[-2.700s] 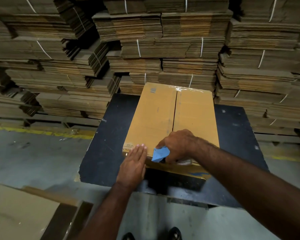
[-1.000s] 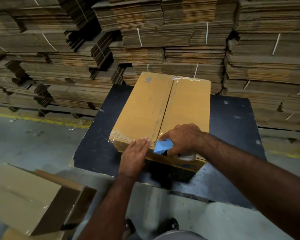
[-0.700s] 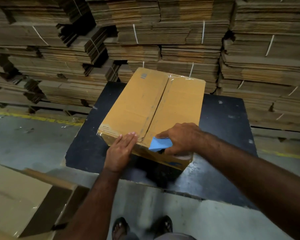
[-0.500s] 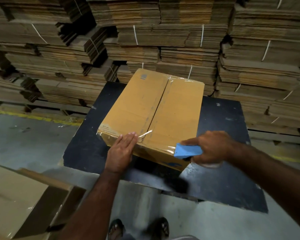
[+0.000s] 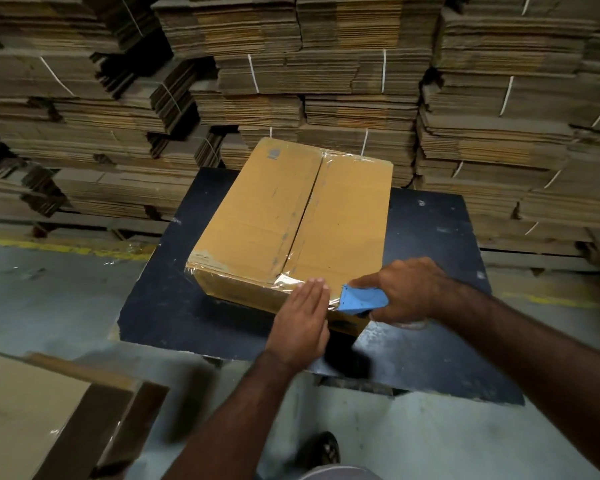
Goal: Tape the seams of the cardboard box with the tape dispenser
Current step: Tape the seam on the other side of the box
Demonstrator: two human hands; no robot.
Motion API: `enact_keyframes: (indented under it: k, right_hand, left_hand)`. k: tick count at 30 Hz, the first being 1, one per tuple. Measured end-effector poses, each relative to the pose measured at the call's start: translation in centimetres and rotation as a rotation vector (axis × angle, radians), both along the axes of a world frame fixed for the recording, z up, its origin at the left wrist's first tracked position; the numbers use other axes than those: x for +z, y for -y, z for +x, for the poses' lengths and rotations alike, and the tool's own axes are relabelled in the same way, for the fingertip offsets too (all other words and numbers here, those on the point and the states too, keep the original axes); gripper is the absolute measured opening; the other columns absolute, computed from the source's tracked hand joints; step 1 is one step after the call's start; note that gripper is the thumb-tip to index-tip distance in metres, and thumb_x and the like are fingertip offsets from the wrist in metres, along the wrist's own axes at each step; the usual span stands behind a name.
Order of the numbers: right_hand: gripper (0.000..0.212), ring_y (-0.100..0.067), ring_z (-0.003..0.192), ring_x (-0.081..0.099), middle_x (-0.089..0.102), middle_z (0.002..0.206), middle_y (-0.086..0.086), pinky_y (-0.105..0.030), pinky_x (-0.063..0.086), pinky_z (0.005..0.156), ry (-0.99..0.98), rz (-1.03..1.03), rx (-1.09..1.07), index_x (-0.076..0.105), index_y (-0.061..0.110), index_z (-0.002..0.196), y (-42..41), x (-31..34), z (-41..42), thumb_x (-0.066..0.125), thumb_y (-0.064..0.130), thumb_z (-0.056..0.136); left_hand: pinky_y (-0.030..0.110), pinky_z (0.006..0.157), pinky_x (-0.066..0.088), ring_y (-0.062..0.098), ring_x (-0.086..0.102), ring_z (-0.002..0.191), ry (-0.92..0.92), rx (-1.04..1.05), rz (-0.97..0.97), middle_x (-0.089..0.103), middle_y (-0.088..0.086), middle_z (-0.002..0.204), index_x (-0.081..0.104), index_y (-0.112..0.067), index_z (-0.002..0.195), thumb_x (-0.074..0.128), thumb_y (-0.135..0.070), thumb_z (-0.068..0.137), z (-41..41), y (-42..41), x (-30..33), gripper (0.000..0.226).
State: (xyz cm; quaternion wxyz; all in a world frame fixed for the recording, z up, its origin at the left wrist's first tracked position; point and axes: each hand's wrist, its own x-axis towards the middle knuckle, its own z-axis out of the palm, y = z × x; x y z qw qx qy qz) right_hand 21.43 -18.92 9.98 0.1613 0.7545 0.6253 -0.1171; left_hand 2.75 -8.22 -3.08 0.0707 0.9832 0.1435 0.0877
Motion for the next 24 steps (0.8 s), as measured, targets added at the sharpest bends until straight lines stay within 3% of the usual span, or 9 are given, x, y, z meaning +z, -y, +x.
enact_keyframes:
  k: [3, 7, 10, 12, 19, 24]
  right_hand:
    - [0.07, -0.016, 0.108, 0.059, 0.062, 0.125, 0.01, -0.036, 0.052, 0.08, 0.001, 0.01, 0.005, 0.03, 0.053, 0.145, 0.2, -0.1, 0.0, 0.049, 0.073, 0.081]
    - [0.068, -0.016, 0.101, 0.058, 0.06, 0.117, 0.006, -0.031, 0.045, 0.07, -0.027, 0.039, -0.009, 0.026, 0.054, 0.146, 1.8, 0.3, 1.0, 0.052, 0.062, 0.083]
    - [0.07, -0.014, 0.093, 0.053, 0.059, 0.115, 0.006, -0.032, 0.048, 0.074, -0.024, -0.016, -0.077, 0.017, 0.059, 0.146, 4.7, 0.0, 2.7, 0.049, 0.066, 0.084]
    - [0.07, -0.014, 0.099, 0.054, 0.058, 0.12, 0.005, -0.032, 0.048, 0.078, -0.038, -0.047, -0.115, 0.013, 0.062, 0.145, 6.0, -0.5, 3.2, 0.047, 0.071, 0.085]
    - [0.069, -0.017, 0.105, 0.057, 0.059, 0.122, 0.002, -0.032, 0.046, 0.079, -0.028, -0.008, -0.078, 0.019, 0.055, 0.148, 6.4, -2.1, 3.0, 0.047, 0.07, 0.087]
    - [0.069, -0.016, 0.099, 0.058, 0.061, 0.116, 0.003, -0.029, 0.039, 0.07, 0.002, 0.028, -0.062, 0.019, 0.056, 0.147, 6.4, -2.6, 3.1, 0.047, 0.07, 0.086]
  left_hand:
    - [0.047, 0.117, 0.029, 0.032, 0.038, 0.141, 0.024, -0.009, 0.01, 0.043, 0.021, 0.15, 0.044, 0.002, 0.143, 0.061, -0.012, 0.073, -0.4, -0.6, -0.3, 0.073]
    - [0.045, 0.116, 0.031, 0.03, 0.037, 0.141, 0.018, -0.061, 0.003, 0.04, 0.017, 0.152, 0.042, -0.001, 0.145, 0.058, -0.013, 0.068, -0.8, -1.6, -0.1, 0.08]
    - [0.045, 0.115, 0.033, 0.03, 0.04, 0.139, 0.02, -0.077, -0.018, 0.043, 0.016, 0.151, 0.045, -0.002, 0.143, 0.056, -0.018, 0.068, -1.0, -1.7, 0.1, 0.078]
    - [0.045, 0.114, 0.034, 0.03, 0.04, 0.139, 0.024, -0.075, -0.025, 0.043, 0.015, 0.15, 0.047, -0.002, 0.142, 0.059, -0.018, 0.067, -1.0, -1.8, 0.1, 0.078]
    - [0.048, 0.114, 0.034, 0.032, 0.041, 0.139, 0.08, -0.03, -0.038, 0.046, 0.018, 0.148, 0.049, 0.002, 0.139, 0.058, -0.021, 0.073, -0.2, -0.2, 0.3, 0.071]
    - [0.047, 0.117, 0.03, 0.031, 0.035, 0.143, 0.059, -0.21, -0.075, 0.04, 0.018, 0.152, 0.045, 0.001, 0.143, 0.063, -0.018, 0.07, 2.1, 3.2, 0.4, 0.077]
